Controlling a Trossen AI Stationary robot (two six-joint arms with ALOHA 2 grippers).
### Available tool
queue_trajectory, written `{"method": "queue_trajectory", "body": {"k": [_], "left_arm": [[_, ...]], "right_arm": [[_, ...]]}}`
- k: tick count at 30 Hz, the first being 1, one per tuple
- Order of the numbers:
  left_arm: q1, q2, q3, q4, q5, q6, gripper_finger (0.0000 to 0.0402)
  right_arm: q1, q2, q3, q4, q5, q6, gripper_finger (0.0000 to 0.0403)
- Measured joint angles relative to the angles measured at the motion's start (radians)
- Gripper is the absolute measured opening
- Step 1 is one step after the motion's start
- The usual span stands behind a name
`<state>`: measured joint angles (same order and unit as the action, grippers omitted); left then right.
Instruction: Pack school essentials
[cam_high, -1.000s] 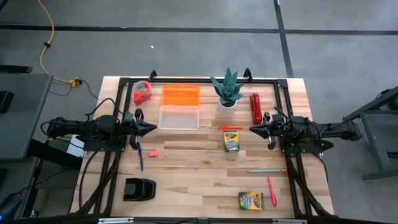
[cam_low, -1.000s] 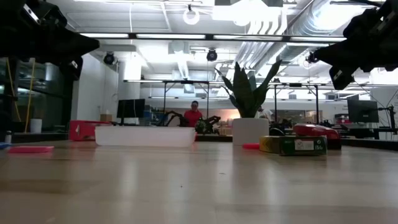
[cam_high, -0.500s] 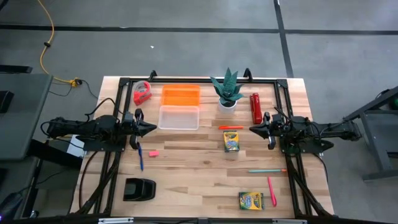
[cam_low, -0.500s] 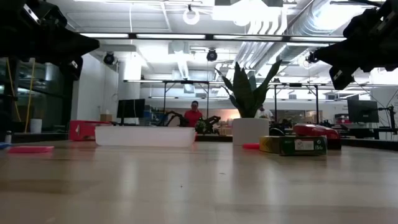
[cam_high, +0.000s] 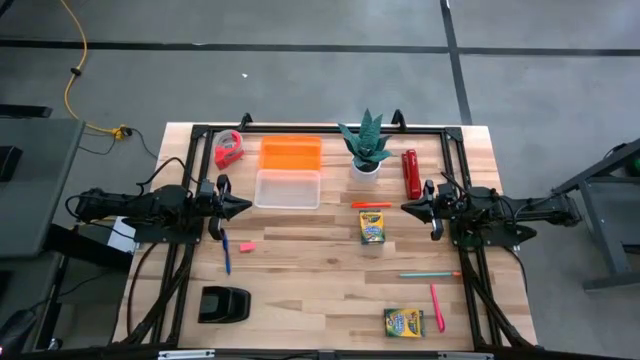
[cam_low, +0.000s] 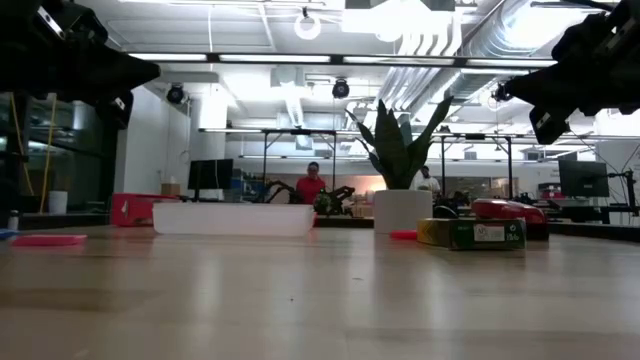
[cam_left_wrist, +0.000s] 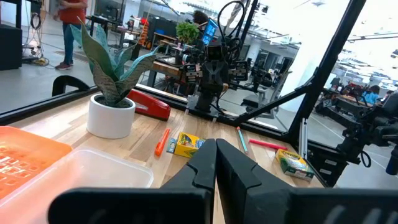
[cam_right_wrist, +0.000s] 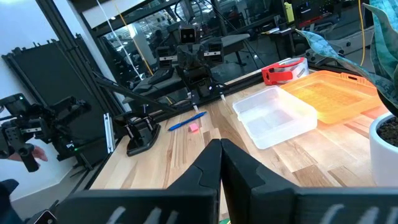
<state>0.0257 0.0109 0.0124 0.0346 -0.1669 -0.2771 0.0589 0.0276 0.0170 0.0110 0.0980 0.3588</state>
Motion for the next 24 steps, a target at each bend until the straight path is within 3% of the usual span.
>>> {"method": "queue_trajectory", "body": {"k": [6, 10, 16, 20, 24], "left_arm": [[0.000, 0.000, 0.000, 0.048, -0.020, -0.006, 0.0000], [0.000, 0.000, 0.000, 0.216, -0.033, -0.201, 0.0000], [0.000, 0.002, 0.000, 0.435, -0.211, -0.308, 0.0000], [0.000, 0.018, 0.023, 0.436, -0.247, -0.296, 0.0000], [0.000, 0.143, 0.112, 0.388, -0.242, -0.264, 0.0000]], "right_arm": [[0.000, 0.000, 0.000, 0.000, 0.000, 0.000, 0.0000], [0.000, 0.000, 0.000, 0.000, 0.000, 0.000, 0.0000], [0.000, 0.000, 0.000, 0.000, 0.000, 0.000, 0.0000], [0.000, 0.000, 0.000, 0.000, 0.000, 0.000, 0.0000], [0.000, 0.000, 0.000, 0.000, 0.000, 0.000, 0.0000]]}}
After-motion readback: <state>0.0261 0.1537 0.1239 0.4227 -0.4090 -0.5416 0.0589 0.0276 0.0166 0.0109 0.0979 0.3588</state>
